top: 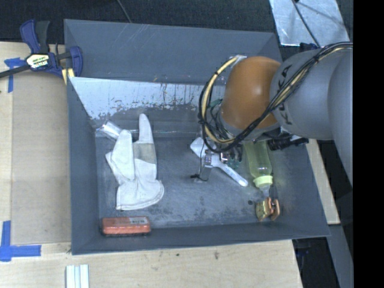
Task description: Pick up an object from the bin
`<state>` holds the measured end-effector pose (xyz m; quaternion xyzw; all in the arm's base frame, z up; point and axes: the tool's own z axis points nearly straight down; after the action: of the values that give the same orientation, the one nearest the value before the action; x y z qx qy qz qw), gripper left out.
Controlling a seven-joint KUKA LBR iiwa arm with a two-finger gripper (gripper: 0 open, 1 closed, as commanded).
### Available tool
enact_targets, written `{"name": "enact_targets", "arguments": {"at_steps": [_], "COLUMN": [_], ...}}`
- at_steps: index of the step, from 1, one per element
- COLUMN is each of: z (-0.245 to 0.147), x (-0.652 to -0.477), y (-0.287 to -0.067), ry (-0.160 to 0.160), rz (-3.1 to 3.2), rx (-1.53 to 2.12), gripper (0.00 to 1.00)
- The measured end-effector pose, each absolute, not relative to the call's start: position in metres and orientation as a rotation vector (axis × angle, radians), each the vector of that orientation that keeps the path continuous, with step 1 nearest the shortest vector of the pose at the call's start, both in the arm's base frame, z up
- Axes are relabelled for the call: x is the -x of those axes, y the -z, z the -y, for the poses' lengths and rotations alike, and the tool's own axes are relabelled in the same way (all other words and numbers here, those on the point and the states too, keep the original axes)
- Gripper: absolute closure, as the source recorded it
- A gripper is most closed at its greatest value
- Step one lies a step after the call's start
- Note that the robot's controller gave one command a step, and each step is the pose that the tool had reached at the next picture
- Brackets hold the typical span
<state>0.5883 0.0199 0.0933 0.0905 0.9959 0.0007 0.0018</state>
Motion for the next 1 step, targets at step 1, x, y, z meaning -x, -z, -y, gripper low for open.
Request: {"name": "enact_targets", "arguments": {"at_steps": [1], "z": [0.0109], "x": [-0.5941], "y": [-0.09], "ry": [0.004], "rz": [-3.137], "rx": [-0.168], "gripper": [0.0]}}
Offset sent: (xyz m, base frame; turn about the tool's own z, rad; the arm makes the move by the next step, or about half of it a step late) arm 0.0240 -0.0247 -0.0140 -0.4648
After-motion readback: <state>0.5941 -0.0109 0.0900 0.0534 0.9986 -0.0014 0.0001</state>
